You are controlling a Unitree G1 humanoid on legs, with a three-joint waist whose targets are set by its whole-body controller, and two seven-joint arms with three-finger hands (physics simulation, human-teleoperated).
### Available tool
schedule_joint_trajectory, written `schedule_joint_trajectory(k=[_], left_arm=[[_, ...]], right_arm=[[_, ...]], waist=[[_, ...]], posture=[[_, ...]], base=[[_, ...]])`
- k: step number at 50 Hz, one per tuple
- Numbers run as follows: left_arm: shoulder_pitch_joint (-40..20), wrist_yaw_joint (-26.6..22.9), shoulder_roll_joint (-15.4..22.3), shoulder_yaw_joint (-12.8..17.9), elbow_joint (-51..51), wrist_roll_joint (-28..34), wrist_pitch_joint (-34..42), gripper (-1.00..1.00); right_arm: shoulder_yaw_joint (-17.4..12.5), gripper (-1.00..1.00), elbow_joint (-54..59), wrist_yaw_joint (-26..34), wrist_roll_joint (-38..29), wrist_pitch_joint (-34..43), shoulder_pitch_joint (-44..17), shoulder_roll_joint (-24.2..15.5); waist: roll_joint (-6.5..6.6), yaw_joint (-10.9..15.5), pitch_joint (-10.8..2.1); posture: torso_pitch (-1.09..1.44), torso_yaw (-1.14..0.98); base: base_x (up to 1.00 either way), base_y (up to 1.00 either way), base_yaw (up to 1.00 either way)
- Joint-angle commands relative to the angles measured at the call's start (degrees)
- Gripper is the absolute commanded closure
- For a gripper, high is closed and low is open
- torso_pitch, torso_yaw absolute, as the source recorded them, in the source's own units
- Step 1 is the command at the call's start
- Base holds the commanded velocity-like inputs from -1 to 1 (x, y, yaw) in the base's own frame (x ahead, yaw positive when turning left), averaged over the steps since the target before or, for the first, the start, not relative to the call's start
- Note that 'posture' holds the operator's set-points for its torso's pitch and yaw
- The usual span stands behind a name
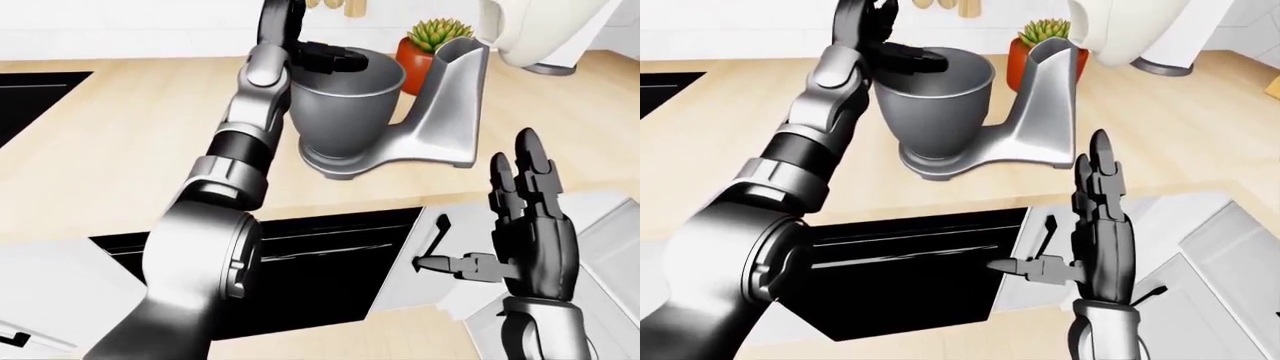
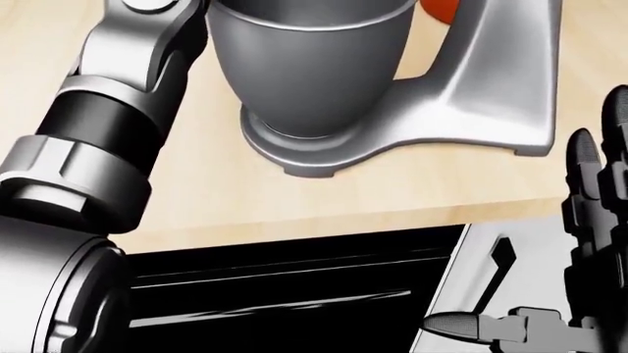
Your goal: Place the cheese in the stand mixer bowl.
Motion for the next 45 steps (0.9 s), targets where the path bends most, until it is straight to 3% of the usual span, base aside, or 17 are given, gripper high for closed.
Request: schedule_joint_trajectory(k=[1,22,38,45], left_arm=[[-2.5,0.1,0.6,0.1,-2.5,-0.2,-1.5,-1.00],[-0.8,-2.2,4.8,0.8,-9.1,-3.3,3.0,-1.00],[9.5,-3.8,7.9,0.5,-37.2,-7.7,19.2,-1.00],[14.9,-3.3,9.0,1.7,-49.5,-10.8,26.7,-1.00]], right_arm=[[0.0,-0.96,-2.1,-0.2,0.0,-1.6,-0.7,-0.2],[0.0,-0.96,-0.9,-0.5,-0.1,-2.0,-1.0,-0.4],[0.4,-0.96,-0.8,-0.7,-0.7,-1.4,-1.3,-0.5],[0.7,-0.96,-0.8,-0.7,-1.0,-1.1,-1.4,-0.6]], waist=[[-0.14,0.0,-1.38],[0.16,0.0,-1.21],[0.54,-0.1,-0.93],[0.78,-0.1,-0.87]], posture=[[0.00,0.00],[0.00,0.00],[0.00,0.00],[0.00,0.00]], base=[[0.00,0.00,0.00],[0.00,0.00,0.00],[0.00,0.00,0.00],[0.00,0.00,0.00]])
